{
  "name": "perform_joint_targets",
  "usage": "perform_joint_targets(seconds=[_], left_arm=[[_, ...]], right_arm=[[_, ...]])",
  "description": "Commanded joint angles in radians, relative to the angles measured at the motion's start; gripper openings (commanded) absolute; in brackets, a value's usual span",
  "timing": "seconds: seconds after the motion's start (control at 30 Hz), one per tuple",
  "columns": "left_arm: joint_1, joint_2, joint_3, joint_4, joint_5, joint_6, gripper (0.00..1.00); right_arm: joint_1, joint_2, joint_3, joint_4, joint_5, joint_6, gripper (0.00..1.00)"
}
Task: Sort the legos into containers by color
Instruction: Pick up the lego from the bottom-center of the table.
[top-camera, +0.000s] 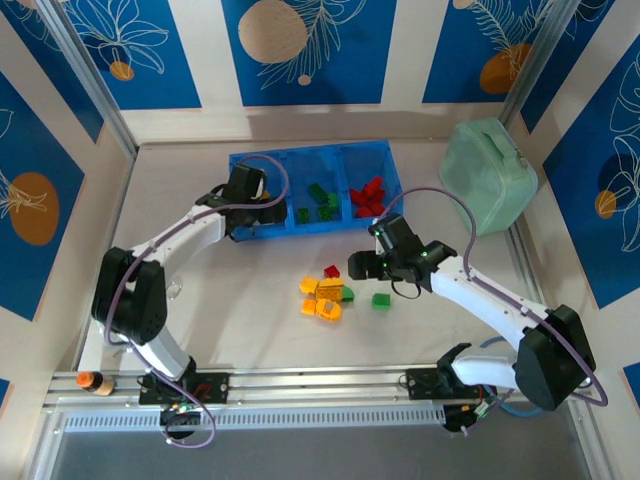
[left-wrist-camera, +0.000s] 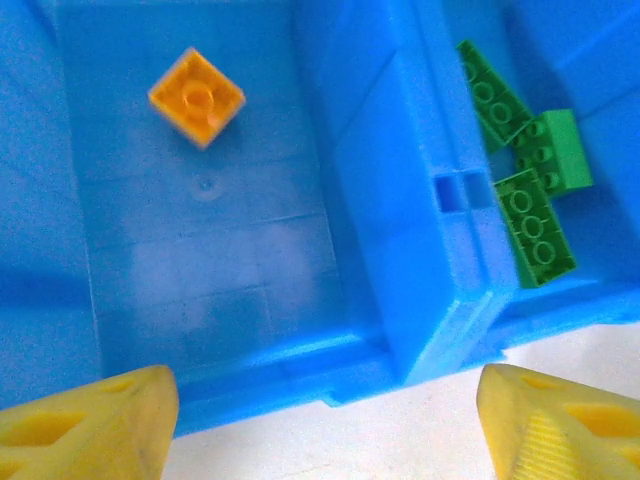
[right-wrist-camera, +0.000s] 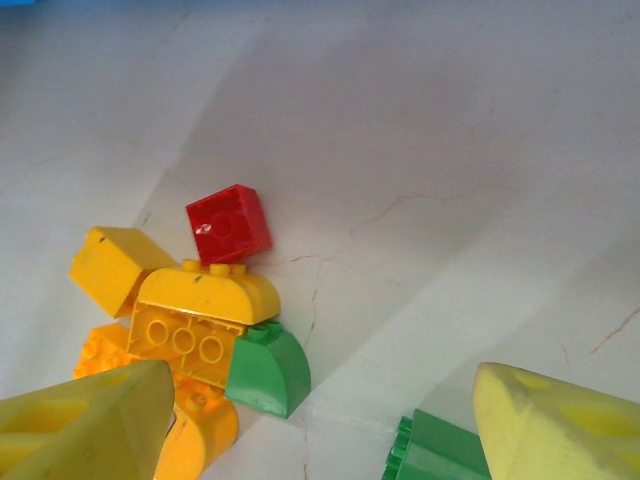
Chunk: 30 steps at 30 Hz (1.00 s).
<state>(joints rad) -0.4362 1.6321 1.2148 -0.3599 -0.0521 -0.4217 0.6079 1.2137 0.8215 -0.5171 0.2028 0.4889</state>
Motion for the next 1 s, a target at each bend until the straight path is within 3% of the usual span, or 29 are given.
perform_joint_targets(seconds=[0.0,0.2,0.47,0.97], left_arm=[[-0.038,-0.103,-0.055,0.004,0.003,-0.008,0.78],[-0.077,-0.268,-0.225,0.024,-0.006,-0.036,0.78],[-0.087,-0.51,-0.464,0.043,-0.01,-0.104,0.78],[-0.087,-0.711,-0.62,-0.024,-0.057,-0.15,0.78]], right_arm=[[0.05,-0.016,0.0,0.002,-0.078,-0.083,0.79],[0.209,0.064,0.053,-0.072,-0.103,-0.2,0.79],[0.351,0.237,0.112,-0.119,-0.037,-0.21,0.75],[0.45,0.543,0.258,-0.225,0.196,-0.094,0.67]])
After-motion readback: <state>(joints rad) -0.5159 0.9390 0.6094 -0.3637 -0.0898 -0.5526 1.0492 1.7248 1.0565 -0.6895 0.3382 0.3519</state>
